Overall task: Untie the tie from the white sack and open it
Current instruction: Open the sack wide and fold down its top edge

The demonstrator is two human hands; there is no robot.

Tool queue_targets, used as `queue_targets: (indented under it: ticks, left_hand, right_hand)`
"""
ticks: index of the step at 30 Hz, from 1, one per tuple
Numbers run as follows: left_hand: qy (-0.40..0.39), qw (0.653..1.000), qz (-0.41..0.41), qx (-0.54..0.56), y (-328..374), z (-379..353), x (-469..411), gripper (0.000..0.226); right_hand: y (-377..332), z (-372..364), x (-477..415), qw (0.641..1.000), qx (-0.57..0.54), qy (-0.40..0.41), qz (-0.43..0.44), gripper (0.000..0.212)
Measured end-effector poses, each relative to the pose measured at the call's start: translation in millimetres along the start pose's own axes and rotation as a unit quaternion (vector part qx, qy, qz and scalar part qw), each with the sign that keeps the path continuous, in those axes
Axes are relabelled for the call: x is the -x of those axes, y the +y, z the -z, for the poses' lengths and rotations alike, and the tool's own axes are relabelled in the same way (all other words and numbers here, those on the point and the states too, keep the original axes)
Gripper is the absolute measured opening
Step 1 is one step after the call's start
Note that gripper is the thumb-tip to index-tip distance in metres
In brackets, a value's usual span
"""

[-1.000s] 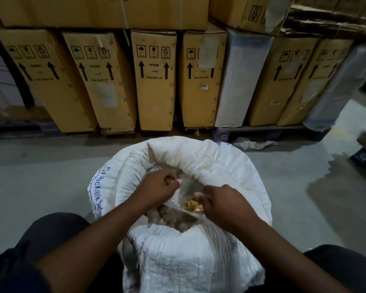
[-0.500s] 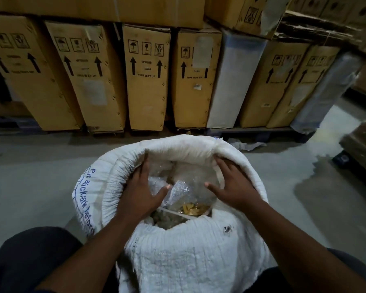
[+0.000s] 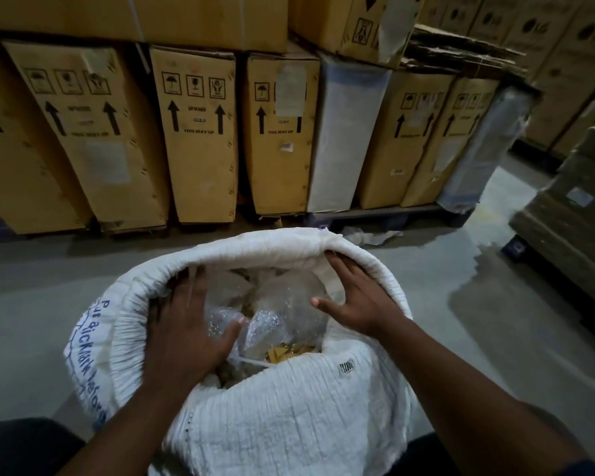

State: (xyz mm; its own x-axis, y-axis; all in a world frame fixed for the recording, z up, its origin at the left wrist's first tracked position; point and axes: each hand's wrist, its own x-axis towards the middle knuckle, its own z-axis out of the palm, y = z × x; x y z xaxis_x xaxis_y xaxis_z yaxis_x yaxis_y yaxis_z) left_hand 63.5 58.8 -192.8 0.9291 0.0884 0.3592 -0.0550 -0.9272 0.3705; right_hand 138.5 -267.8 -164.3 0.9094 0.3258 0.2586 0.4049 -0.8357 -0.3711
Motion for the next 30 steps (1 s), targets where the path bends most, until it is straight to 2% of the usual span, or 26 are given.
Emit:
queue_targets:
  ticks: [12,14,17,20,22,24,27,30]
  left_hand:
    - [0.007,0.993,0.121,0.001,0.4,25.9,-24.2,0.106]
    - [0.007,0.99,0.139,0.017,-1.7,30.1,-29.9,0.106]
    - [0.015,0.987,0.143,0.075,-0.3,32.2,-34.9,0.092]
    - [-0.034,0.992,0.091,0.082,3.6,27.1,-31.0,0.081]
    - [-0.074,0.992,0.072,0.077,4.9,20.5,-25.7,0.077]
    - [-0.089,0.99,0.07,0.083,5.7,15.5,-22.4,0.076]
    - [-0.079,0.992,0.043,0.083,6.2,17.2,-27.7,0.078]
    - [-0.068,0.996,-0.012,0.064,5.4,21.7,-40.8,0.077]
  right_hand:
    - [-0.1,6.6,-14.2,0.984,-0.152,0.023,-0.09,0.084]
    - [-2.8,7.7,-17.6,0.969,-0.214,0.047,-0.114,0.079]
    - [-11.7,7.8,-29.6,0.938,-0.303,0.064,-0.154,0.072]
    - [-22.0,5.3,-37.3,0.909,-0.361,0.036,-0.203,0.058]
    - [-30.9,1.5,-37.9,0.938,-0.264,-0.005,-0.226,0.054]
    - [-36.6,-6.4,-36.5,0.973,-0.122,-0.014,-0.196,0.049]
    - [-50.0,-13.3,-33.9,0.992,-0.038,0.011,-0.117,0.045]
    - [-64.0,-19.7,-32.2,1.0,0.015,-0.002,-0.017,0.039]
